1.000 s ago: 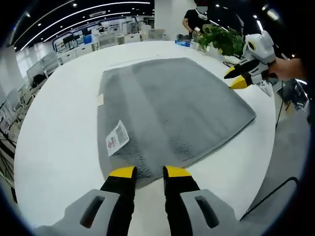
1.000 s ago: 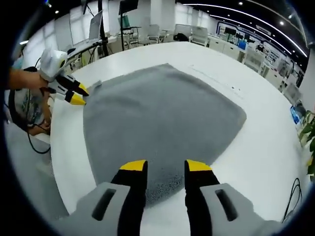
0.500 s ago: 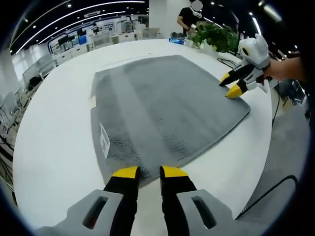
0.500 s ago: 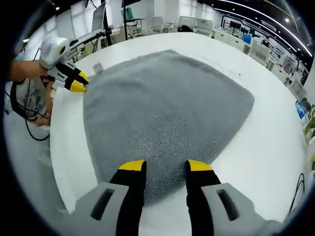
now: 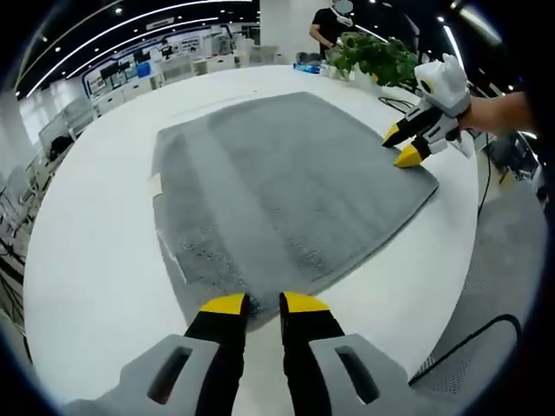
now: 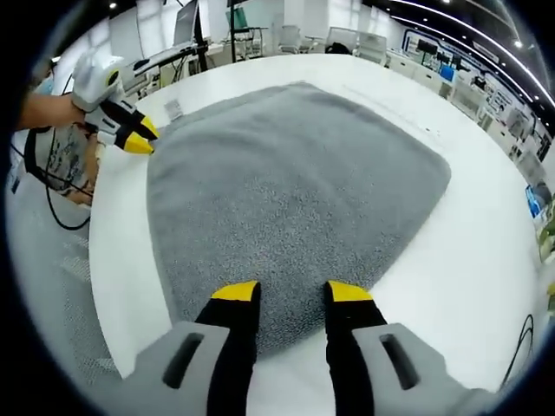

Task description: Fold the towel on the table until its edges align and the towel forms a compact rectangular stack.

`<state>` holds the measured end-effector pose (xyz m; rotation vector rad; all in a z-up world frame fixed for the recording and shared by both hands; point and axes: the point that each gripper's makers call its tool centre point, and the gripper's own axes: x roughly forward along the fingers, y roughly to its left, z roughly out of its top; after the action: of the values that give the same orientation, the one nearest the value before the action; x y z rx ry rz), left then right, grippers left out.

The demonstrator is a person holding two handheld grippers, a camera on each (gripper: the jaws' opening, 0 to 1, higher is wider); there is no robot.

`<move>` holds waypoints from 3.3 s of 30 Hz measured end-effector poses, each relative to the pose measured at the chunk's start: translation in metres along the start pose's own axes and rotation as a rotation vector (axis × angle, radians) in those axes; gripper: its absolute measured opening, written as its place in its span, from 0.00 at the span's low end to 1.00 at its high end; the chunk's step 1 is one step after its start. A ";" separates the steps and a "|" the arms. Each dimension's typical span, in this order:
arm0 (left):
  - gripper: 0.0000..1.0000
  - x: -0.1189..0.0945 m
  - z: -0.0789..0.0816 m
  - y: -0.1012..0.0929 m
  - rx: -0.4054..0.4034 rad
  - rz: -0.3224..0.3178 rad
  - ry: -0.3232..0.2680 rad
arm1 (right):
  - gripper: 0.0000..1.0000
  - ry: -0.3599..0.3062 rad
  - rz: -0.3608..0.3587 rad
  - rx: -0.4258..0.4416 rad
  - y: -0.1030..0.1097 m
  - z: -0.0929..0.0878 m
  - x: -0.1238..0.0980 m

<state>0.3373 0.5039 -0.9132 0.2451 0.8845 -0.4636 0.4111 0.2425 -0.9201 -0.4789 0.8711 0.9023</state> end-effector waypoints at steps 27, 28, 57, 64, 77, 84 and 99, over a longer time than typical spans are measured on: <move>0.15 -0.002 -0.005 -0.068 -0.009 -0.021 0.021 | 0.27 -0.016 0.022 -0.005 -0.005 -0.054 -0.038; 0.15 -0.002 -0.005 -0.069 -0.011 -0.017 0.019 | 0.27 -0.022 0.026 0.001 -0.005 -0.055 -0.039; 0.24 -0.009 0.000 -0.069 0.038 0.126 0.067 | 0.29 -0.056 0.063 -0.005 0.000 -0.056 -0.046; 0.32 -0.020 0.026 -0.084 0.071 0.147 -0.001 | 0.44 -0.241 0.035 0.112 -0.015 -0.022 -0.064; 0.46 -0.018 0.100 -0.132 0.101 0.103 -0.154 | 0.58 -0.386 -0.003 0.172 -0.063 0.015 -0.096; 0.46 -0.010 0.122 -0.158 0.199 0.072 -0.179 | 0.58 -0.410 -0.031 0.164 -0.087 0.024 -0.105; 0.45 -0.010 0.158 -0.234 0.266 -0.044 -0.246 | 0.56 -0.443 -0.069 0.168 -0.118 0.034 -0.112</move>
<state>0.3270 0.2402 -0.8124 0.4034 0.5876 -0.6387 0.4883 0.1478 -0.8075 -0.1507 0.5154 0.8218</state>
